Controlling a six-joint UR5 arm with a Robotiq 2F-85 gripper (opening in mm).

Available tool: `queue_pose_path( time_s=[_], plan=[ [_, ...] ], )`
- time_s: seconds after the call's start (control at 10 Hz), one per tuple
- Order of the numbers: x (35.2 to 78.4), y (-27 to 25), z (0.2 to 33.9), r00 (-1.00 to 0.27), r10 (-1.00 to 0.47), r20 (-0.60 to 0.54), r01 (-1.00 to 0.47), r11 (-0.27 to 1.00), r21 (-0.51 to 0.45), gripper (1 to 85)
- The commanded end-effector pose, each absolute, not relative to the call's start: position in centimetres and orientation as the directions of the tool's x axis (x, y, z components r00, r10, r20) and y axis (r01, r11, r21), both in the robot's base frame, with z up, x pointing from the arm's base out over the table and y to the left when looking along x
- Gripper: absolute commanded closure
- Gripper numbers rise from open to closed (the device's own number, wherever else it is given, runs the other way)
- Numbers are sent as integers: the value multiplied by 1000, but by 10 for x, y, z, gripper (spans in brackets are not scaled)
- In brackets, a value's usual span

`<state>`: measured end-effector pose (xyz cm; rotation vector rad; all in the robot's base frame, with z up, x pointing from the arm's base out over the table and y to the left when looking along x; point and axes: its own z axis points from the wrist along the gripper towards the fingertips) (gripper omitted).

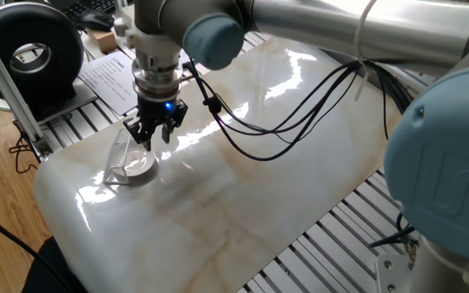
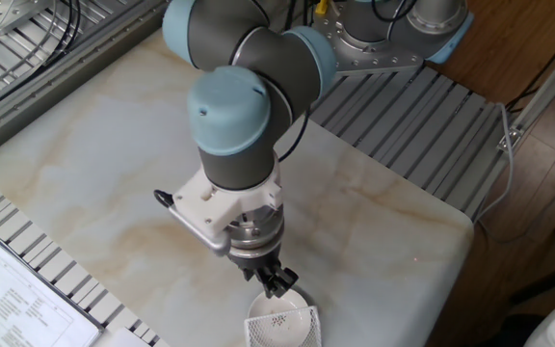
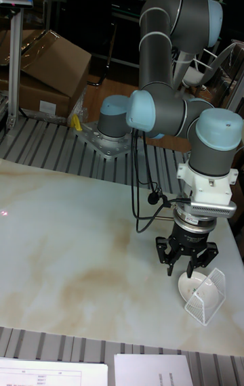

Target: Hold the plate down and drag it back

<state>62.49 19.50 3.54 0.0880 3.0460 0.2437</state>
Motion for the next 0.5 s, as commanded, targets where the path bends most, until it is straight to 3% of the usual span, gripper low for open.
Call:
queue_pose_path(
  time_s=[0.0,0.4],
  plan=[
    [627,197,33,-992,80,-98,62,983,172,410],
    [631,204,27,-986,119,-116,101,984,150,420]
  ],
)
